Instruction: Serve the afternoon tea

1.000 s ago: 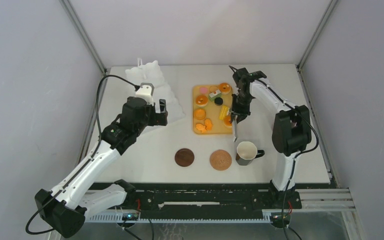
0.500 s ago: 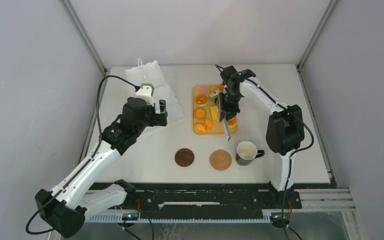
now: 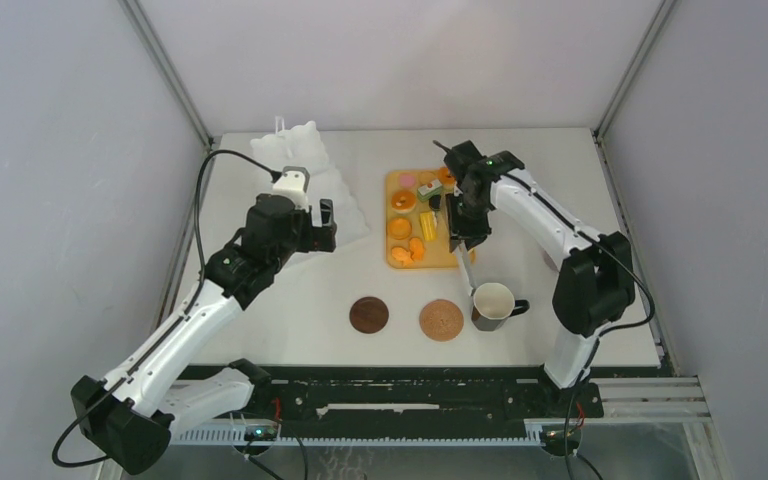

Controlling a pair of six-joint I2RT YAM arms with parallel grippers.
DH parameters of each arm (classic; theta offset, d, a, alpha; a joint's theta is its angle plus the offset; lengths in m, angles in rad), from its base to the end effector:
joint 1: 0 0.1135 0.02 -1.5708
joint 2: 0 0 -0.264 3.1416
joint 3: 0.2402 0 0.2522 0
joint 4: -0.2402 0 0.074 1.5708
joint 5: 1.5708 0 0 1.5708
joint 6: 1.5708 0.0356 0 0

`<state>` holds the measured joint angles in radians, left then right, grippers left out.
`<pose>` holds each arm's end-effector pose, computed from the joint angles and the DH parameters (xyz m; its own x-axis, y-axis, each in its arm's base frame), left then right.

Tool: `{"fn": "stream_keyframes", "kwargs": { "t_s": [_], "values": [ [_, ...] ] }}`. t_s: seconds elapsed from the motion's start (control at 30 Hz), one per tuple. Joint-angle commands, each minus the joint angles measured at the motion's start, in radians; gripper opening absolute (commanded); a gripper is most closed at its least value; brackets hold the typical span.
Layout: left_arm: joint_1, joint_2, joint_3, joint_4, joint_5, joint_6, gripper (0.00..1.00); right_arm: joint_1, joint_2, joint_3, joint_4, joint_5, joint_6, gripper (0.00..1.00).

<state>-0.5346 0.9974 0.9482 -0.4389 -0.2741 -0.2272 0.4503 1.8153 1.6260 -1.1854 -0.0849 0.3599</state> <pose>0.1942 -0.1038 0.3324 -0.4573 0.0188 -0.8891 0.1866 0.9796 -0.0753 0.3202 0.1581 0.2751 -0.9845 -0.0861 -0.1531 -0.1088 0.9832 0.1465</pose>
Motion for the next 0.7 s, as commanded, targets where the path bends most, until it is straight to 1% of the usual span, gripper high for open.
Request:
{"fn": "stream_keyframes", "kwargs": {
  "t_s": [0.0, 0.13, 0.3, 0.4, 0.57, 0.67],
  "values": [
    [-0.004, 0.011, -0.017, 0.044, 0.022, 0.006, 1.0, 0.091, -0.099, -0.069, 0.041, 0.111, 0.016, 0.4],
    [-0.004, 0.02, -0.014, 0.046, 0.027, 0.004, 1.0, 0.13, -0.117, -0.135, 0.095, 0.145, 0.082, 0.42],
    [-0.004, 0.027, -0.014, 0.052, 0.031, 0.004, 1.0, 0.165, -0.091, -0.163, 0.14, 0.187, 0.141, 0.43],
    [-0.004, 0.025, -0.015, 0.052, 0.026, 0.005, 1.0, 0.182, -0.06, -0.15, 0.136, 0.218, 0.149, 0.49],
    [-0.004, 0.023, -0.016, 0.052, 0.023, 0.008, 1.0, 0.187, -0.042, -0.138, 0.133, 0.235, 0.146, 0.54],
    [-0.004, 0.025, -0.017, 0.052, 0.021, 0.008, 1.0, 0.188, -0.038, -0.132, 0.137, 0.229, 0.141, 0.54]
  ]
}}
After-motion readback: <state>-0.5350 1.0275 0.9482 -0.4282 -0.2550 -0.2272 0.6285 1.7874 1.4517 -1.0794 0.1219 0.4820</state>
